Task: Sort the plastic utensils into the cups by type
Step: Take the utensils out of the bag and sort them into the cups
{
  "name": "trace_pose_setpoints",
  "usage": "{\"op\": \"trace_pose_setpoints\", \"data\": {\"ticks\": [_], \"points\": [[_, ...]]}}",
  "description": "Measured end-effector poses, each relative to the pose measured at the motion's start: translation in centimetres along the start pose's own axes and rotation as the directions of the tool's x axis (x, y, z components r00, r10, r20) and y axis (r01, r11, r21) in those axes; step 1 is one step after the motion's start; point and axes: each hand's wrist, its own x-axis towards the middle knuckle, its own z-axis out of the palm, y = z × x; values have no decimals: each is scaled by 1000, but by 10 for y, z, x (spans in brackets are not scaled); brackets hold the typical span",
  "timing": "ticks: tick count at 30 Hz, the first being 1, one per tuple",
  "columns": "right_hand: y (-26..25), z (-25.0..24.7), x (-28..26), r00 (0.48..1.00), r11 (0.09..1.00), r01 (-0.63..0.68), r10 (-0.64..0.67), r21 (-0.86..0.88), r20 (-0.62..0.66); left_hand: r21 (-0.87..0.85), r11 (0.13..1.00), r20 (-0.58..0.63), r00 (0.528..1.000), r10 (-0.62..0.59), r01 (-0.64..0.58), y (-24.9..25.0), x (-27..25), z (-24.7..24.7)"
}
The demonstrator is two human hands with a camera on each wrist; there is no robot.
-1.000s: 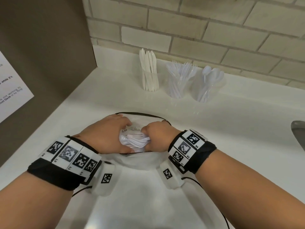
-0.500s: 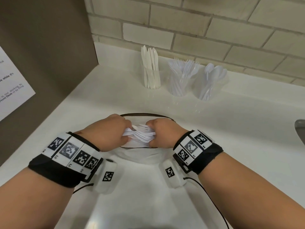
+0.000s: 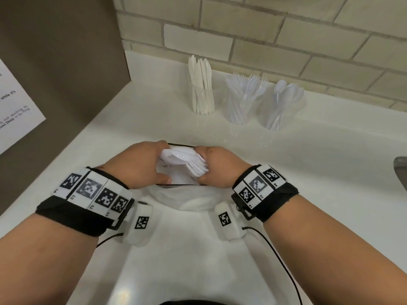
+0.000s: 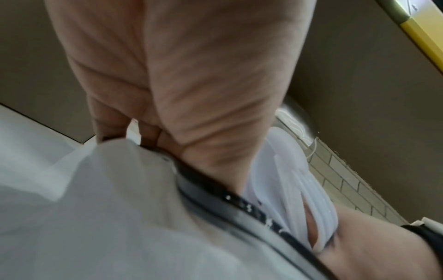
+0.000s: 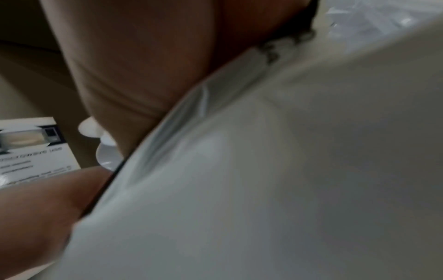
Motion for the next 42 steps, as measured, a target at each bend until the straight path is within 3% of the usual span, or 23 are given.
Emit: {"op": "trace_pose_setpoints", "data": {"ticks": [3, 6, 9, 11, 14, 15, 16, 18, 19, 20, 22, 24, 26, 29, 31, 35, 38, 39, 42], "points": [[3, -3, -2, 999, 989, 1, 7, 145, -52, -65, 998, -28, 999, -20, 18, -1, 0, -1], [6, -10, -5, 985, 922, -43, 103, 385, -139, -77, 996, -8, 999, -53, 53, -3, 1, 0], [4, -17, -7, 941, 753, 20, 207, 658, -266, 6, 999, 24, 999, -45, 45, 0, 0, 2], [-1, -22, -7, 912, 615, 127, 237, 779, -336, -20, 1000, -40, 999, -7, 6, 6, -1, 0], [-10, -33, 0, 881, 418, 272, 254, 867, -399, -357, 932, -254, 967, -27, -68, 20, -1, -10], [-13, -37, 3, 870, 372, 304, 266, 877, -414, -540, 836, -297, 952, -75, -103, 27, -1, -13], [-15, -41, 7, 859, 344, 329, 278, 879, -430, -723, 680, -285, 949, -135, -120, 33, -2, -16], [-22, -51, 11, 837, 304, 384, 283, 872, -468, -961, 270, -117, 976, -184, -64, 42, -1, -20], [-25, -56, 13, 829, 268, 417, 280, 869, -484, -996, 83, 1, 988, -153, 14, 45, 0, -22], [-29, -61, 14, 824, 214, 452, 271, 866, -497, -993, -49, 108, 990, -92, 104, 46, 0, -24], [-35, -71, 17, 824, 104, 504, 238, 857, -513, -950, -168, 262, 965, 30, 264, 48, 1, -29], [-40, -78, 20, 822, 81, 533, 189, 842, -538, -904, -221, 361, 930, 63, 366, 48, 3, -32], [-45, -77, 22, 822, 151, 531, 147, 834, -550, -867, -287, 403, 912, 79, 408, 50, 5, -34], [-49, -65, 23, 833, 277, 493, 126, 825, -539, -816, -430, 358, 922, 149, 386, 52, 7, -39], [-49, -56, 23, 850, 299, 465, 113, 834, -514, -812, -466, 321, 936, 146, 352, 51, 7, -43], [-45, -53, 23, 882, 237, 411, 141, 880, -450, -836, -375, 383, 916, 123, 400, 47, 9, -39], [-47, -51, 23, 906, 240, 376, 106, 895, -409, -821, -464, 312, 942, 124, 333, 49, 10, -37], [-48, -50, 22, 916, 240, 353, 106, 904, -386, -835, -449, 286, 948, 140, 318, 50, 10, -38], [-48, -49, 23, 922, 242, 329, 129, 913, -366, -942, -200, 234, 955, 184, 269, 50, 6, -44]]}}
